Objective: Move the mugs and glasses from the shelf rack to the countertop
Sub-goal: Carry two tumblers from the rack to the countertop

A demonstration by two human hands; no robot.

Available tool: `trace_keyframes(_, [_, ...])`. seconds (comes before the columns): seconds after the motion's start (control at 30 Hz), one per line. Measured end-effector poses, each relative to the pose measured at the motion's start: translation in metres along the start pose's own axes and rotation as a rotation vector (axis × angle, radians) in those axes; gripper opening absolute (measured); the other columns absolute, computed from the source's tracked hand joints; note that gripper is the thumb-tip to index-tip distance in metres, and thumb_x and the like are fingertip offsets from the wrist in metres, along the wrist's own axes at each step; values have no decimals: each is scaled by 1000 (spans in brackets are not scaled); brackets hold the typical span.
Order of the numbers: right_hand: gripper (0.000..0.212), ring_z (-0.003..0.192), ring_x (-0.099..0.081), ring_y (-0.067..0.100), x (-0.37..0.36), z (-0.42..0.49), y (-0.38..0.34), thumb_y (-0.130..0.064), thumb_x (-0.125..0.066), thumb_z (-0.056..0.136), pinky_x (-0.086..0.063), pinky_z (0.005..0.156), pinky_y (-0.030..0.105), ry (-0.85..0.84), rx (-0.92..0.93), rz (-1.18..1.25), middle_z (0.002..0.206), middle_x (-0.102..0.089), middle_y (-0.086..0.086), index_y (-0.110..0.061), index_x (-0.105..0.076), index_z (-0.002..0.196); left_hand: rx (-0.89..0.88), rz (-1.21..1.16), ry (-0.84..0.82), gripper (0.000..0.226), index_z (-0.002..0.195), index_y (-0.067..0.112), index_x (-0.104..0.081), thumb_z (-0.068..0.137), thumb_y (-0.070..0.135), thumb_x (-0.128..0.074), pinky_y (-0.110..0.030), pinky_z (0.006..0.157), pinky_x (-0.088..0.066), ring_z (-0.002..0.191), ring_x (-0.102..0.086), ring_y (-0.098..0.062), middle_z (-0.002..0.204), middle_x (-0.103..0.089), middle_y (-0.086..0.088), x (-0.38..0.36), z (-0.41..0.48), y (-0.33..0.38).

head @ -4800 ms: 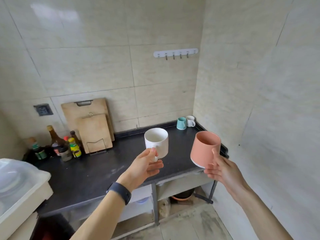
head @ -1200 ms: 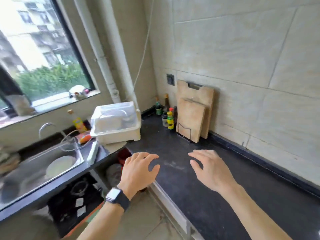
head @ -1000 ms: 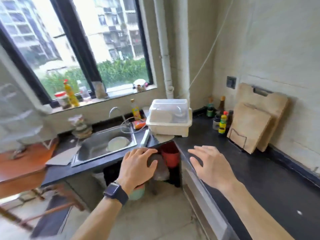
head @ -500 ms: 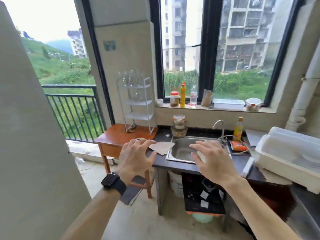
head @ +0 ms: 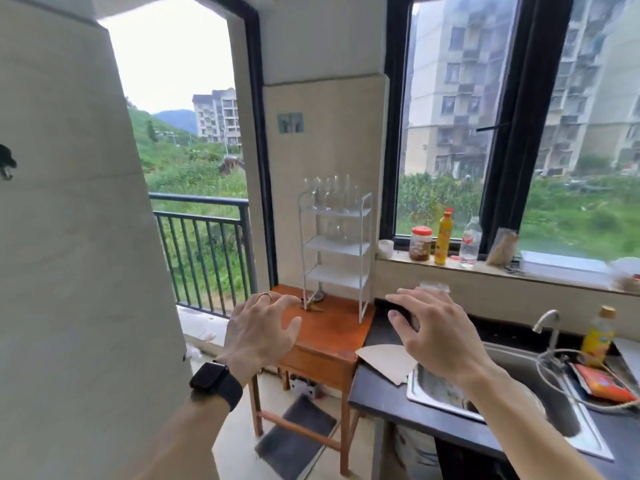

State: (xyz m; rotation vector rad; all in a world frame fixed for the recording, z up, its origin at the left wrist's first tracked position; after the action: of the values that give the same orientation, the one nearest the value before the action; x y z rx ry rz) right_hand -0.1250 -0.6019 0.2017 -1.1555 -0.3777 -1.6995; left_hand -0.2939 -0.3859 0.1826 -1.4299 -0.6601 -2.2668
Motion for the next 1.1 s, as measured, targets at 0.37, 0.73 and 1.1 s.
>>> trace_keyframes(0.37, [37, 137, -42, 14, -102, 168, 29, -44, -50, 96, -42, 107, 36, 10, 28, 38, 140, -59, -15, -37, -62, 131, 14, 12, 6, 45, 138, 42, -47, 94, 55, -42, -42, 112, -32, 133, -44, -17, 140, -54, 7, -53, 171, -59])
trace_keyframes(0.73, [36, 130, -46, 16, -185, 330, 86, -38, -53, 97, -39, 104, 30, -31, 13, 86, 134, -63, -9, -31, -63, 130, 8, 10, 8, 43, 136, 42, -48, 95, 51, -43, -45, 109, -35, 132, -45, -21, 140, -56, 3, -104, 352, -82])
trace_keyframes(1.1, [41, 134, -47, 12, -338, 433, 132, -35, -53, 99, -33, 110, 26, -172, -241, 296, 143, -55, -9, -27, -56, 139, 33, -352, -221, 39, 132, 43, -51, 94, 47, -47, -42, 100, -46, 120, -54, -25, 131, -57, -2, -263, 511, -116])
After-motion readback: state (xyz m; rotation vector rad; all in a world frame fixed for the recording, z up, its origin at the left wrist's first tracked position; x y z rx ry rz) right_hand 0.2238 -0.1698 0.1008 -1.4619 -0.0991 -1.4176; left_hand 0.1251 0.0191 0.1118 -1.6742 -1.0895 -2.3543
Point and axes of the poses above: each hand's wrist, its own z-axis towards the middle knuckle, its own x-axis out of the back of the hand, y = z × x, the point moved 6 cm from there along z, towards the middle knuckle
